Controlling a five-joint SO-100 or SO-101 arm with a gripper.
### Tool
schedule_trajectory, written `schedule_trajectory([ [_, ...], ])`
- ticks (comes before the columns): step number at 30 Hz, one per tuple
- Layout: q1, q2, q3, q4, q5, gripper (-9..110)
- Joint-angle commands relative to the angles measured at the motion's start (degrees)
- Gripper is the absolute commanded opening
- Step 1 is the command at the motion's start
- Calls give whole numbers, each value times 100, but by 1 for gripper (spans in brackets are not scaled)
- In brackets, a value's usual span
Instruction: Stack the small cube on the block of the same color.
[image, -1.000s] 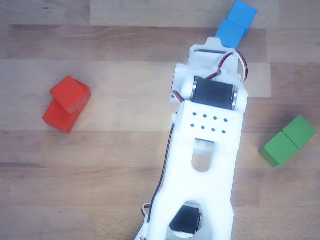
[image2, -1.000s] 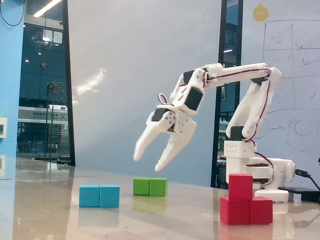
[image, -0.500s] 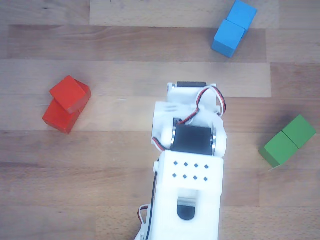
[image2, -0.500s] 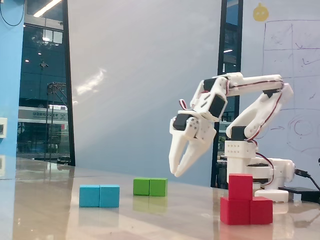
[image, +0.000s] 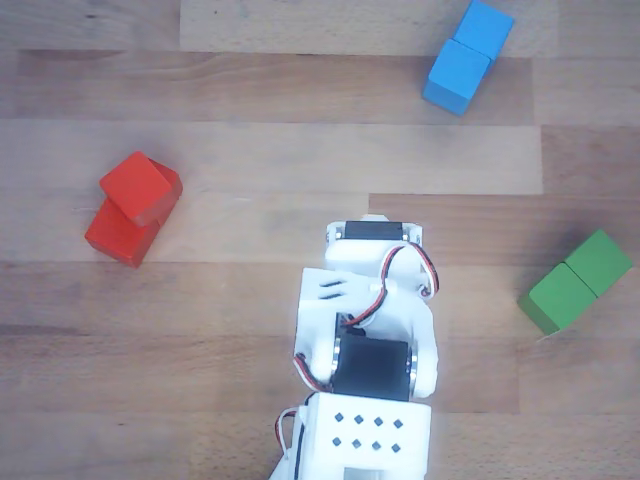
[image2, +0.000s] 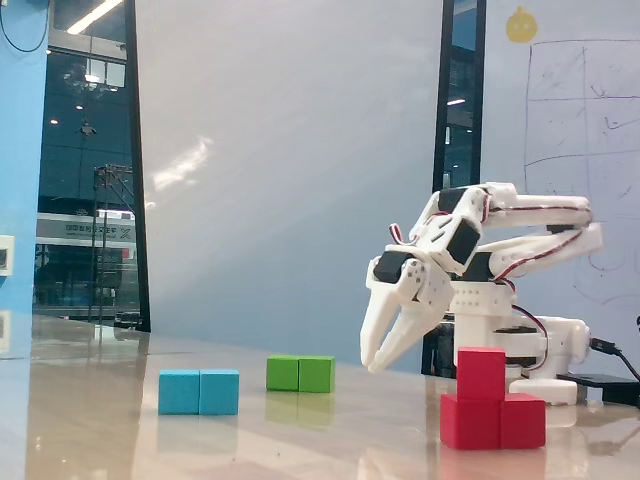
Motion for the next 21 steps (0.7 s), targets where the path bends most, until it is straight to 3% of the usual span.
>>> schedule_trajectory([
  [1, -44, 817, 88, 264, 26, 0],
  [13, -44, 2558, 185, 2127, 44, 0],
  [21, -53, 2865, 290, 2188, 44, 0],
])
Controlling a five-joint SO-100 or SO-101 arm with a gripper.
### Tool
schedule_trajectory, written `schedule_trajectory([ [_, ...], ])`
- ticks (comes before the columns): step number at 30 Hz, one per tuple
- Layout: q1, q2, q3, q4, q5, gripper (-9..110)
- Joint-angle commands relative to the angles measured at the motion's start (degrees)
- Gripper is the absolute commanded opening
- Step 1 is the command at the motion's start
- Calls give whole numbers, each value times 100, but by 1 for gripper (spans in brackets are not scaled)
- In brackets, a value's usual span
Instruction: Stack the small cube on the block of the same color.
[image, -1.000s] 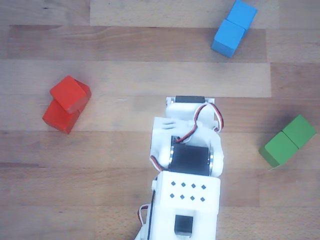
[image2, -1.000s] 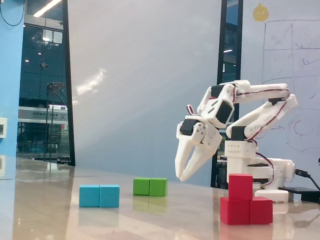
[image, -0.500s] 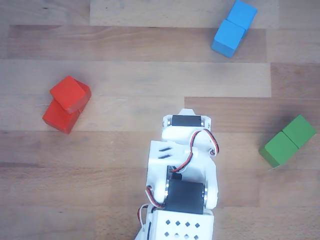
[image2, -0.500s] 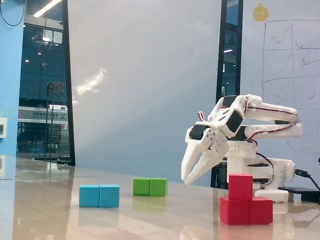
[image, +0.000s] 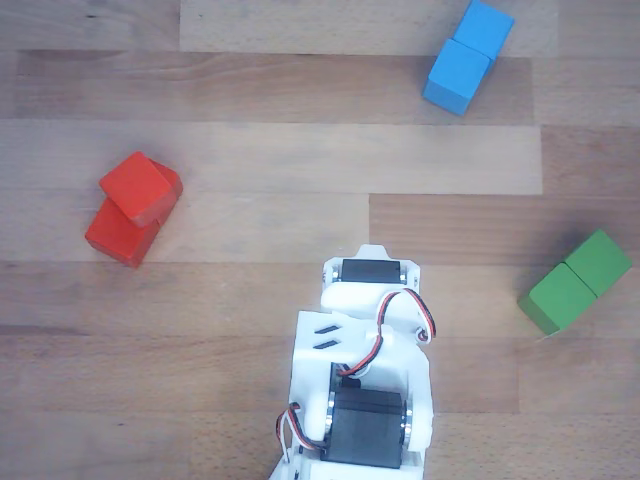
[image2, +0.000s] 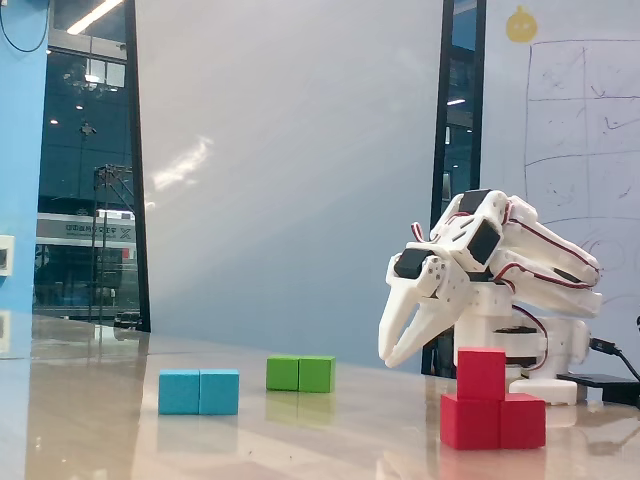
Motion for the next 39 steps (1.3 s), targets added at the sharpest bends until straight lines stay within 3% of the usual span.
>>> schedule_trajectory([
  [1, -53, 211, -35, 26, 18, 0],
  [39, -185, 185, -44, 18, -9, 0],
])
